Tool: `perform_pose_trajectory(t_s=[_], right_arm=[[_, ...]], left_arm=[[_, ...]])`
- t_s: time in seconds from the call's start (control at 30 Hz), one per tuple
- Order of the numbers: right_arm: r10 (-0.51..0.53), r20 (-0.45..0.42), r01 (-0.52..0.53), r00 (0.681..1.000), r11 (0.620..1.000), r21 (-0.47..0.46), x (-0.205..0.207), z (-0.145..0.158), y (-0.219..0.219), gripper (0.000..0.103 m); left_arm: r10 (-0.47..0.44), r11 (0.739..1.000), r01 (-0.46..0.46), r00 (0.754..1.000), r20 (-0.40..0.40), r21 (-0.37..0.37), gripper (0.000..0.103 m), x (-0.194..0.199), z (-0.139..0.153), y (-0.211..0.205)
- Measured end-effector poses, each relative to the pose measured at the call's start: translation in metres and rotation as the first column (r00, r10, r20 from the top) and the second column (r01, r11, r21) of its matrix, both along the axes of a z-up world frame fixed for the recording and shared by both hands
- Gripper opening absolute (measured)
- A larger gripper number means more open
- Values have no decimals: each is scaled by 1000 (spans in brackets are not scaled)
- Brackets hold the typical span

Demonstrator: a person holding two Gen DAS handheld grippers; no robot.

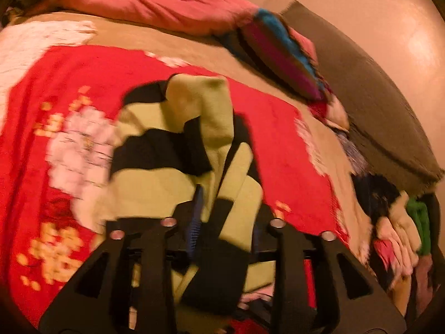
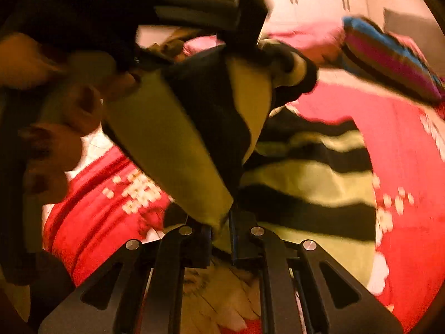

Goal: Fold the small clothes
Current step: 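Grasp the sweater side with both grippers and fold it over the other half, then open both grippers and release the folded sweater bundle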

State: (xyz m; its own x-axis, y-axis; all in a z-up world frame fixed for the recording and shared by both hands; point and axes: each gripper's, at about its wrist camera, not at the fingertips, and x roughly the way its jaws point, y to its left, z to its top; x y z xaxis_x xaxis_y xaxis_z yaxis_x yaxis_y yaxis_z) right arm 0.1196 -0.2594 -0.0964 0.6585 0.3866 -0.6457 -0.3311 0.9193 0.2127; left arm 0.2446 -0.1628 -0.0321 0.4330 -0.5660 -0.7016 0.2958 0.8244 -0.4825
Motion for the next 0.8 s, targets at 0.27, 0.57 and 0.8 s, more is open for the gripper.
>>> perform_pose_trajectory(t_s=[0.27,0.57,0.8], right_arm=[[-38,-92,44,995,997,67,-11,-17,-29,17],[-46,-141,60,989,993,101,-33,-16,-66,43],[-148,-121,164,982,977,135,-42,10,-108,57]], left_arm=[[29,999,-30,999,36,28,49,-27,-4,4],[173,958,-193,979,110,213,64,-55,-34,59],[178,944,-210,974,142,256,72,-63,-48,70]])
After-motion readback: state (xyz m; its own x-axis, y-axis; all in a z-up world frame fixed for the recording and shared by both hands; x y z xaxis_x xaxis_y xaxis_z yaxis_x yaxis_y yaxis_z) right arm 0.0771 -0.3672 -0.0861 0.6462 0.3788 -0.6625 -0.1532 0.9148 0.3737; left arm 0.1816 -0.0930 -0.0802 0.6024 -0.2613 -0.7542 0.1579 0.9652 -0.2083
